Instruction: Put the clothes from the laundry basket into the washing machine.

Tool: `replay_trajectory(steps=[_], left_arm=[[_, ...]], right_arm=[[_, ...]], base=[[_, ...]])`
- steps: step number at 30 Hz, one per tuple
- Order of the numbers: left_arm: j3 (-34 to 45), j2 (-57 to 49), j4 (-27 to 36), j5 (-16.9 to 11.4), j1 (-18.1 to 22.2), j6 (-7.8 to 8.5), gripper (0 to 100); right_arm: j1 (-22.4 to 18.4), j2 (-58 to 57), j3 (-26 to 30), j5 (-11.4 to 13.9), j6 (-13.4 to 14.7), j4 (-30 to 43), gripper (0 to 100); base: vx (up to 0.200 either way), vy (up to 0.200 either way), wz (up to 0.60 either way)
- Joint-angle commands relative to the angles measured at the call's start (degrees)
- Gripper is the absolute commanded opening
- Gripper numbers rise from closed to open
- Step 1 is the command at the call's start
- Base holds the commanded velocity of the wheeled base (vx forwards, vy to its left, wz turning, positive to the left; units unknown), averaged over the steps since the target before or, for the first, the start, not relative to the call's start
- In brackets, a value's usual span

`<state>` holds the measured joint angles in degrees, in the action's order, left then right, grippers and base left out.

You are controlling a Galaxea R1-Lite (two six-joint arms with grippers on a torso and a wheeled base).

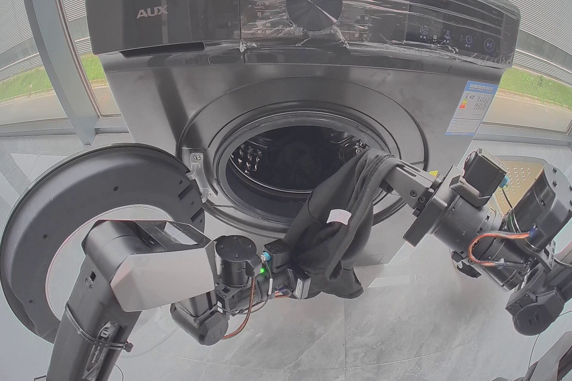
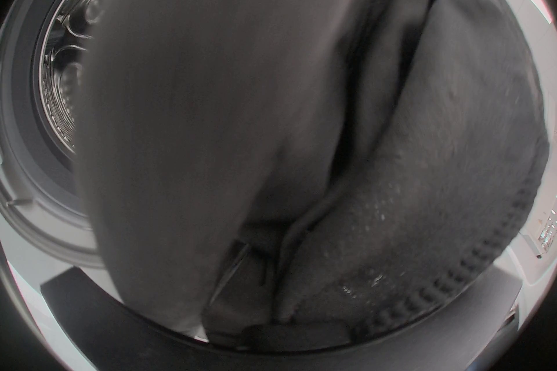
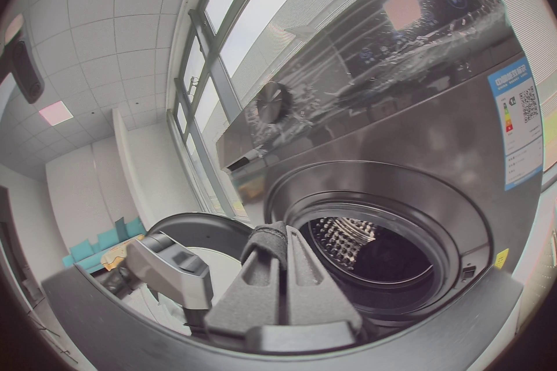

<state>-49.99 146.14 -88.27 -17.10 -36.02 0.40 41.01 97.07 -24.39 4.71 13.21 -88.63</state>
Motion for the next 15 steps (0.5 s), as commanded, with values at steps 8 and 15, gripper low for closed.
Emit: replay_trajectory(steps=[8, 15], left_arm=[[25.21, -23.80, -0.85, -8.12, -2.03, 1.79, 0], [37.95, -37.33, -0.85, -12.34, -1.24, 1.09, 0]], right_arm=[[-7.26, 6.11, -0.13, -0.05, 3.22, -0.06, 0], [-7.35, 6.55, 1.10, -0.22, 3.92, -0.06, 0]], base=[[0.000, 0.000, 0.00], [0.000, 0.000, 0.00]])
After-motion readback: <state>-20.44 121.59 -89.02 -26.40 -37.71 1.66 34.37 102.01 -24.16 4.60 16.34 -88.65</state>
